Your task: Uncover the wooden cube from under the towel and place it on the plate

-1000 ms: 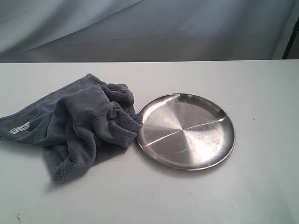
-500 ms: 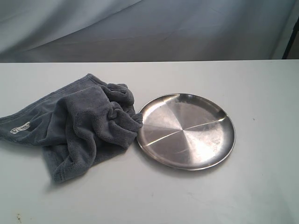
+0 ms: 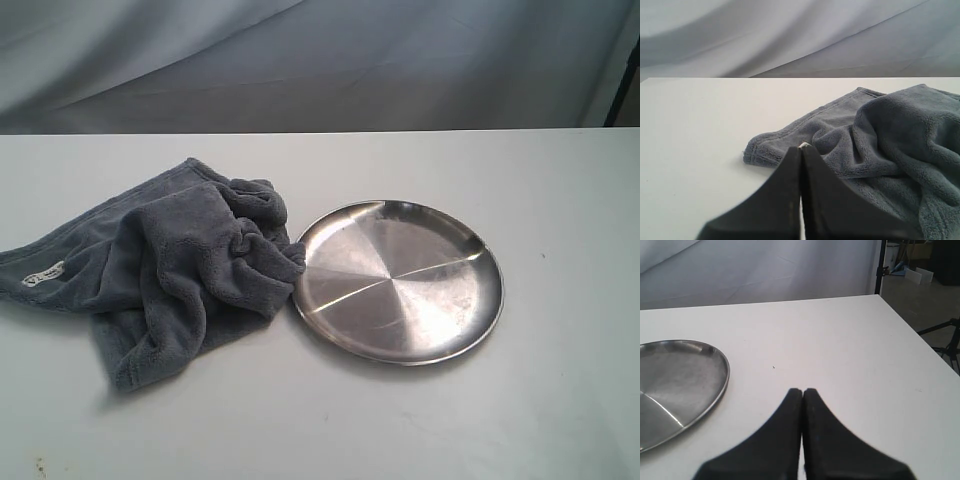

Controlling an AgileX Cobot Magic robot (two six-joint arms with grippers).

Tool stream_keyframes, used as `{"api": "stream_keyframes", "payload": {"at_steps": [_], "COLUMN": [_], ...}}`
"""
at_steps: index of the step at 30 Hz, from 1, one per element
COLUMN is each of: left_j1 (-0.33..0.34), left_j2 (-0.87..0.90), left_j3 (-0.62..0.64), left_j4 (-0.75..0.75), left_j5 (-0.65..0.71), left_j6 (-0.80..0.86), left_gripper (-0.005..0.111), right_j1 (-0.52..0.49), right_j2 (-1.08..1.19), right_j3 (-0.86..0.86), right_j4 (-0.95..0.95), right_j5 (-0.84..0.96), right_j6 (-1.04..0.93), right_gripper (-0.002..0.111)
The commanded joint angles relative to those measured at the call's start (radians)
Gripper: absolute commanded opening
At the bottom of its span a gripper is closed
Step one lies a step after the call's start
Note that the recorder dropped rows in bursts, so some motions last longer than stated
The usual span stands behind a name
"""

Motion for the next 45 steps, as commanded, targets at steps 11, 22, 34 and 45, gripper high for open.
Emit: {"api": "stream_keyframes", "payload": {"at_steps": [11,22,34,45], "left_j1": [-0.003,-0.003,-0.003,-0.003], "left_j2": [-0.002,-0.002,-0.002,-0.002], "left_j3": [0.000,0.000,0.000,0.000], "left_j4": [-0.007,-0.007,-0.007,-0.007], "left_j5": [-0.007,-0.007,-0.007,-0.007], "left_j6": [-0.003,-0.001,-0.003,-0.001], "left_gripper": [0.000,0.000,0.000,0.000], "right_j1": [-0.008,-0.008,-0.008,-0.008], "right_j2": [-0.006,-0.006,-0.006,0.411], "right_j3": [0.003,0.003,-0.021,-0.531], "right_j4": [-0.092,-0.090,-0.091,-1.271], "right_j5": [-0.158,-0.749,-1.121,-0.742], "right_j6": [0.004,0.004,0.266,1.264], "right_gripper": [0.000,0.000,0.000,0.000]}}
